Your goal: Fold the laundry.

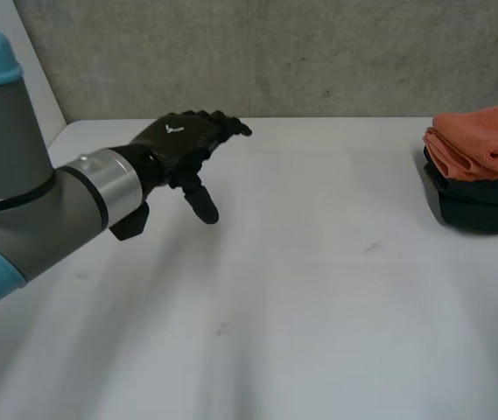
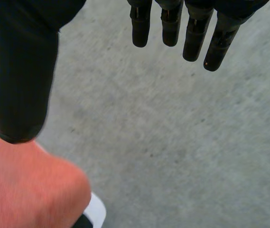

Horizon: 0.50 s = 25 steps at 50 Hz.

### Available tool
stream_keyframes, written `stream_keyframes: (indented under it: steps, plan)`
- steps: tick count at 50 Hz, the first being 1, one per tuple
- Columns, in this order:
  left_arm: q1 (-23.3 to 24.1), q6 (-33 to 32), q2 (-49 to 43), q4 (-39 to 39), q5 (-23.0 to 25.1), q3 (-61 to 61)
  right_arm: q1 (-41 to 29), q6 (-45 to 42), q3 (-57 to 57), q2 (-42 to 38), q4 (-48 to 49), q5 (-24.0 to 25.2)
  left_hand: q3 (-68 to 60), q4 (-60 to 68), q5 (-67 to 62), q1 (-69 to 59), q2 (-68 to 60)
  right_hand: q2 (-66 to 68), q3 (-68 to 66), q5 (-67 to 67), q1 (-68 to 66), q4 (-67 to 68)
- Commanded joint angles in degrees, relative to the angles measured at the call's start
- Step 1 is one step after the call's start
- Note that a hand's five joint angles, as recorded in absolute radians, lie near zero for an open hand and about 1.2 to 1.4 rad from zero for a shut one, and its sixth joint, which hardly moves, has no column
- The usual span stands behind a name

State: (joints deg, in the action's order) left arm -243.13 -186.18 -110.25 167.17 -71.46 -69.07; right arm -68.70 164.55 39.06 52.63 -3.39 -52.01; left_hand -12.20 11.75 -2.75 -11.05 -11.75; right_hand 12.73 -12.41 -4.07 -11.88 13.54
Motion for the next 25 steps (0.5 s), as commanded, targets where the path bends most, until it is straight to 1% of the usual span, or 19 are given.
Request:
stream_keyframes:
  steps: [1, 2, 5, 6, 9, 10, 13, 14, 19, 25]
  plan:
    - [-0.9, 4.5, 5.3, 1.0, -2.2, 0.5, -14.9, 0.2, 2.4, 11.7, -10.1, -14.7, 0.6, -0.2, 1.2, -0.5, 0.2, -2.7, 2.4, 4.1, 1.9, -3.5]
    - [-1.6, 6.1, 6.7, 1.9, -4.0, 0.3, -18.6, 0.7, 4.4, 13.4, -10.3, -17.4, 0.6, -0.2, 1.2, -0.5, 0.2, -2.7, 2.4, 4.1, 1.9, -3.5]
    - [-3.3, 7.9, 9.0, 3.9, -7.8, -0.2, -23.9, 0.9, 8.9, 16.0, -10.3, -22.2, 0.8, -0.4, 1.4, -0.3, 0.4, -2.7, 2.4, 4.1, 1.9, -3.5]
    - [-4.6, 8.7, 10.6, 5.1, -10.4, -1.0, -27.4, 1.1, 12.3, 17.8, -10.0, -25.7, 1.0, -0.5, 1.5, -0.2, 0.5, -2.7, 2.4, 4.1, 1.9, -3.5]
    - [-7.1, 9.3, 12.9, 6.7, -13.5, -2.7, -33.0, 1.3, 17.4, 20.0, -7.9, -30.4, 1.0, -0.5, 1.5, -0.2, 0.5, -2.7, 2.4, 4.1, 1.9, -3.5]
    - [-8.7, 9.4, 13.9, 7.6, -14.5, -3.9, -36.5, 1.2, 20.7, 21.0, -5.2, -33.2, 1.0, -0.5, 1.5, -0.2, 0.5, -2.7, 2.4, 4.1, 1.9, -3.5]
    - [-9.6, 9.4, 14.1, 7.9, -14.1, -4.7, -40.9, 1.2, 25.5, 21.7, -0.7, -37.1, 1.0, -0.5, 1.5, -0.2, 0.5, -2.7, 2.4, 4.1, 1.9, -3.5]
    - [-9.8, 9.3, 14.0, 7.7, -13.9, -5.0, -42.8, 1.1, 28.1, 22.1, 2.3, -39.5, 1.1, -0.7, 1.7, 0.0, 0.7, -2.7, 2.4, 4.1, 1.9, -3.5]
    - [-10.5, 9.0, 13.2, 6.4, -13.8, -6.3, -45.6, 1.1, 32.6, 22.3, 7.9, -44.4, 1.3, -0.9, 1.9, 0.2, 0.9, -2.7, 2.4, 4.1, 1.9, -3.5]
    - [-10.7, 9.3, 12.9, 6.1, -13.7, -7.1, -46.0, 1.3, 35.5, 23.0, 8.7, -45.0, 1.8, -1.4, 2.4, 0.7, 1.4, -2.7, 2.4, 4.1, 1.9, -3.5]
